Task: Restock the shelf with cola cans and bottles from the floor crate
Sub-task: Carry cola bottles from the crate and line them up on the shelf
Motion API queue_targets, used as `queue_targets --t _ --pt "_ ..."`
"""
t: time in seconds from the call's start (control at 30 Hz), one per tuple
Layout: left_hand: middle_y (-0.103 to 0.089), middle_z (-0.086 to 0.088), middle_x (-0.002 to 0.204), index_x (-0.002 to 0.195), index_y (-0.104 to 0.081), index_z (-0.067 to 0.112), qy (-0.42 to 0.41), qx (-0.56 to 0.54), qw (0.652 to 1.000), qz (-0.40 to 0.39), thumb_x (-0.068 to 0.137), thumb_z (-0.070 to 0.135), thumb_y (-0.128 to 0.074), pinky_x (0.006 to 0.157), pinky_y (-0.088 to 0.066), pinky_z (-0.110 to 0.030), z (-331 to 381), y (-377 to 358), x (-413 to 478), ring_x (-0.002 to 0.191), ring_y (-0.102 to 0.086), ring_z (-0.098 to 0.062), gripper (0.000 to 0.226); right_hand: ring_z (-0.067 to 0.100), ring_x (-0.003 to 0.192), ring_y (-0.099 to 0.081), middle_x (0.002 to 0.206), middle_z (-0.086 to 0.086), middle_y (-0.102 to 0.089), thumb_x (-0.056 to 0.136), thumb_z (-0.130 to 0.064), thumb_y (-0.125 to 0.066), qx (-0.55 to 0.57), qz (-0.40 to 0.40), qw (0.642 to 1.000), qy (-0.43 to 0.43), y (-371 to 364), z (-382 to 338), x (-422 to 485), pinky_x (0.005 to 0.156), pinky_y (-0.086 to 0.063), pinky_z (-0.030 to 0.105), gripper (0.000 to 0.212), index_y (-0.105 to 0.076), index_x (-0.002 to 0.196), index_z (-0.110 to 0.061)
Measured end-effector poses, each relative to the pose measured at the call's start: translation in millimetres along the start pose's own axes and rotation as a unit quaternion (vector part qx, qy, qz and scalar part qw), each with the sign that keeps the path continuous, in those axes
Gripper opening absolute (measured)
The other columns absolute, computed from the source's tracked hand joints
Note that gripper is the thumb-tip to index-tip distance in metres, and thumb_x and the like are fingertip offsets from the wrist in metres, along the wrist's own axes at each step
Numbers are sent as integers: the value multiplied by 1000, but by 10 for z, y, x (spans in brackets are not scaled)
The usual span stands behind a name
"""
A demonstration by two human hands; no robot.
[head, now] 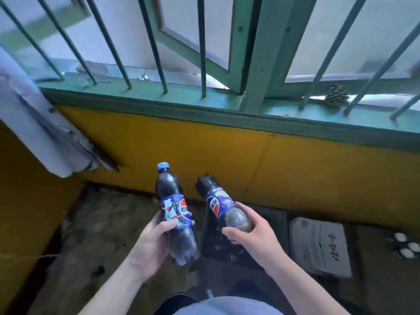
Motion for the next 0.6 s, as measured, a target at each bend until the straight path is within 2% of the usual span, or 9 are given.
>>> queue_targets --t 0.07,0.1,0.17,0.23,0.33,0.4,0.47,0.53,0.6 --pt "-63 -25 133 140 -51 4 -29 -33 999 26 82 16 -73 96 -52 -52 -26 -104 -162 111 -66 -37 63 -3 89 -69 107 -14 -73 65 -22 -91 -92 15 992 82 122 -207 -34 75 -54 12 67 -64 124 -35" --pt "-65 -23 130 139 -52 2 -43 -49 997 46 75 20 -82 90 -57 -49 -53 -171 -245 105 -69 -35 72 -5 91 -68 107 -16 -73 66 -20 -92 -116 10 986 121 179 -303 -53 74 -52 9 65 -64 123 -32" --pt "-69 -22 121 135 -55 -2 -72 -75 990 98 57 29 -96 76 -61 -44 -118 -292 -423 90 -71 -30 93 -3 97 -68 110 -15 -72 66 -18 -93 -156 -13 969 192 289 -492 -109 79 -54 12 67 -65 125 -29" --pt "-71 -22 109 131 -56 -4 -101 -100 978 152 51 29 -98 70 -61 -42 -197 -376 -618 81 -71 -30 97 0 103 -65 114 -16 -67 66 -19 -94 -208 -31 943 259 383 -698 -148 87 -54 16 70 -65 129 -27" --pt "-68 -22 91 125 -61 1 -132 -126 961 206 48 27 -95 66 -59 -40 -320 -438 -936 73 -69 -34 88 4 105 -63 115 -14 -64 65 -21 -96 -254 -71 909 323 434 -1021 -205 92 -56 22 73 -67 131 -26" --pt "-69 -25 91 120 -63 -2 -161 -108 953 234 45 31 -96 66 -59 -39 -335 -463 -1172 74 -68 -35 89 3 104 -65 115 -12 -67 63 -20 -96 -263 -110 890 357 363 -1223 -286 91 -58 25 72 -67 129 -25" --pt "-71 -27 98 115 -66 -3 -198 -88 941 261 41 36 -99 71 -59 -40 -324 -497 -1438 81 -71 -36 90 2 102 -66 115 -12 -68 64 -19 -96 -262 -156 878 368 210 -1355 -411 85 -59 17 76 -62 131 -28" --pt "-71 -29 109 116 -66 0 -247 -92 926 272 54 29 -93 76 -60 -43 -315 -533 -1740 91 -72 -39 74 0 99 -68 112 -16 -67 65 -19 -96 -237 -207 876 366 9 -1425 -583 77 -56 8 83 -53 134 -34" --pt "-70 -30 114 124 -61 -1 -273 -109 912 285 70 19 -81 74 -61 -42 -360 -551 -2046 92 -72 -40 61 -2 97 -70 109 -19 -67 65 -20 -96 -193 -246 873 373 -210 -1464 -772 73 -56 11 83 -50 132 -37"
Point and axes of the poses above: each hand's wrist, its own x-axis towards the middle knuckle, its own y-axis out of the back of the hand, z = x × y, the point moved 7 cm from there along x, towards the middle knuckle
